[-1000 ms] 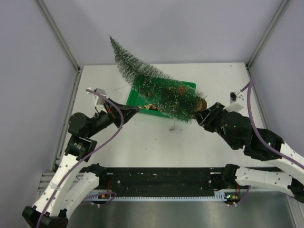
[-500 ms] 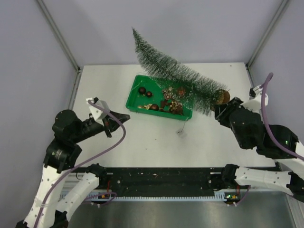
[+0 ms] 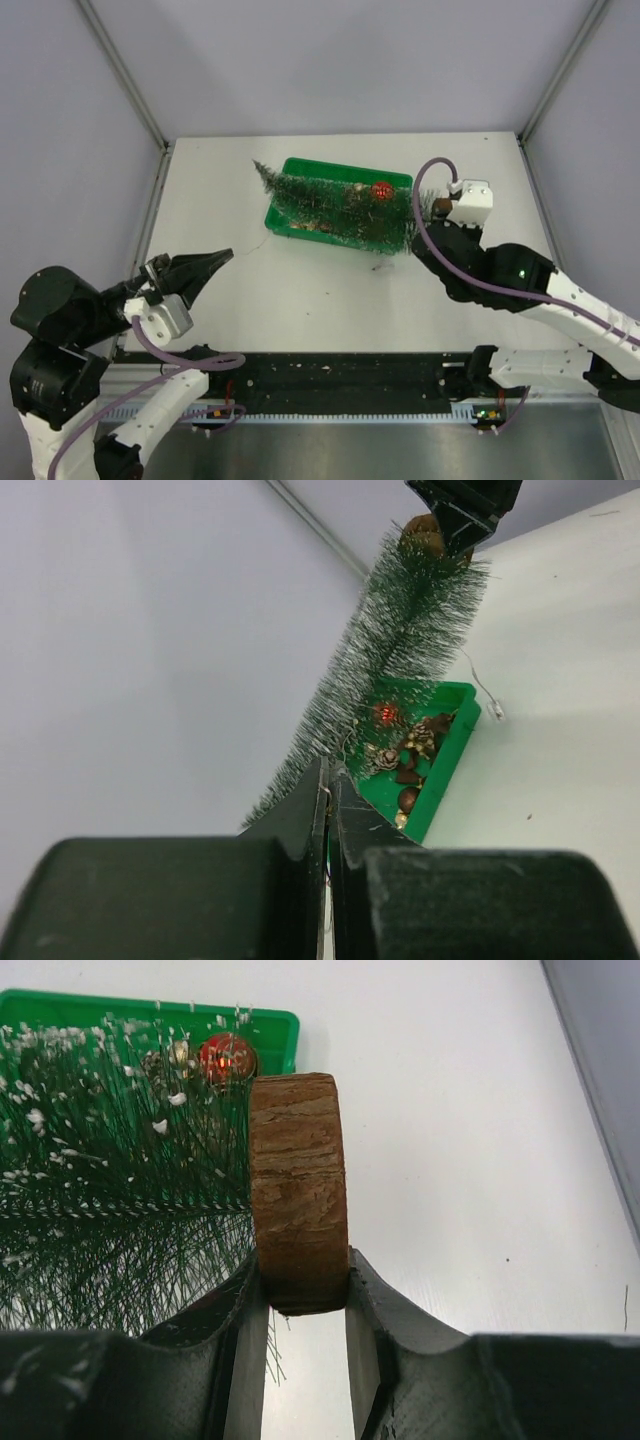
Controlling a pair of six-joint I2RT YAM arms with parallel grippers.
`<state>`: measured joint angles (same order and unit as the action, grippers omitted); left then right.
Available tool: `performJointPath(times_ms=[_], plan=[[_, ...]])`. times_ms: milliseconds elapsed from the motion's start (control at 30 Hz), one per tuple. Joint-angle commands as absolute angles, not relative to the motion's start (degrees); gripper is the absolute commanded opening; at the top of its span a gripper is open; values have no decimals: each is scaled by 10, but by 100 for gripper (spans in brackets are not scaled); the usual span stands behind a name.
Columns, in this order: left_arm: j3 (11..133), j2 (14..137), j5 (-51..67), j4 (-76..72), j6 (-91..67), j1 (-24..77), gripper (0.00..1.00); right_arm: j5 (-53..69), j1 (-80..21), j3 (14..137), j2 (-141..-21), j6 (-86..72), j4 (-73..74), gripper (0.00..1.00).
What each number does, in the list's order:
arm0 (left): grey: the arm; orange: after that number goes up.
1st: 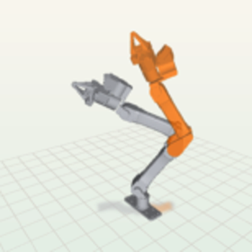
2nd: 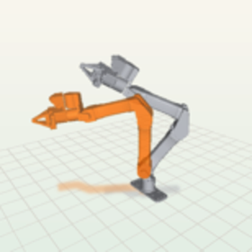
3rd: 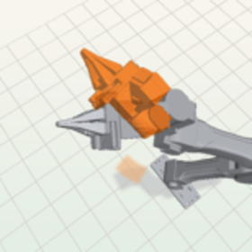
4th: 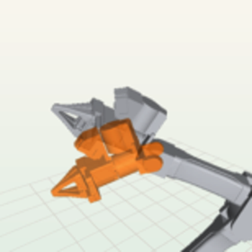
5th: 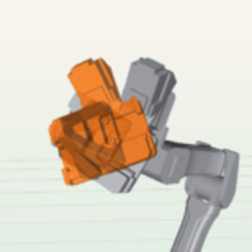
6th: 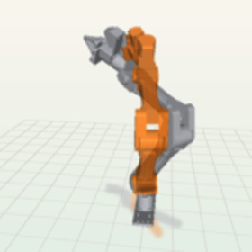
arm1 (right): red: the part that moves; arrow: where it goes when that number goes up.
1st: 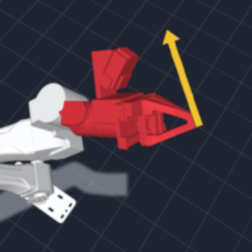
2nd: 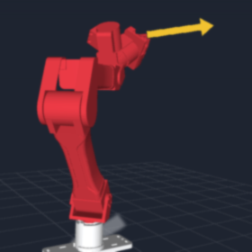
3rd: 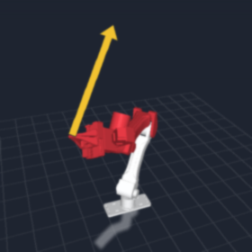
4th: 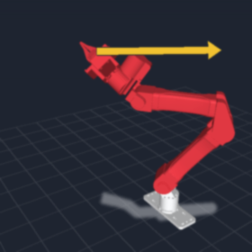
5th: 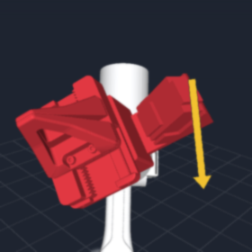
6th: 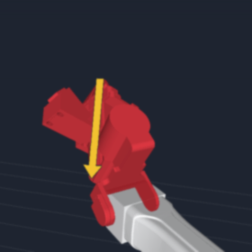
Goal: Decorate the small christmas tree
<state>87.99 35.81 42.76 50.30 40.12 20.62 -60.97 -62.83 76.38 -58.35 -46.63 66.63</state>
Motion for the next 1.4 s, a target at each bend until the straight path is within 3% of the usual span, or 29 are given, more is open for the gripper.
performJointPath(times_ms=[0, 333, 533, 867, 1167, 1367], plan=[[882, 385, 447, 481, 501, 204, 0, -552, -627, 737, -560, -341, 541, 0], [925, 490, 492, 317, 396, 204, 0, -437, -682, 675, -543, -253, 461, 0], [949, 565, 499, 302, 327, 205, 0, -385, -700, 636, -502, -223, 396, 0], [912, 637, 397, 286, 248, 195, 0, -310, -708, 575, -364, -205, 292, 0], [851, 646, 431, 268, 14, 103, 0, -373, -707, 521, -218, -277, 206, 0], [745, 564, 470, 214, -54, 104, 0, -435, -707, 504, -230, -359, 148, 0]])
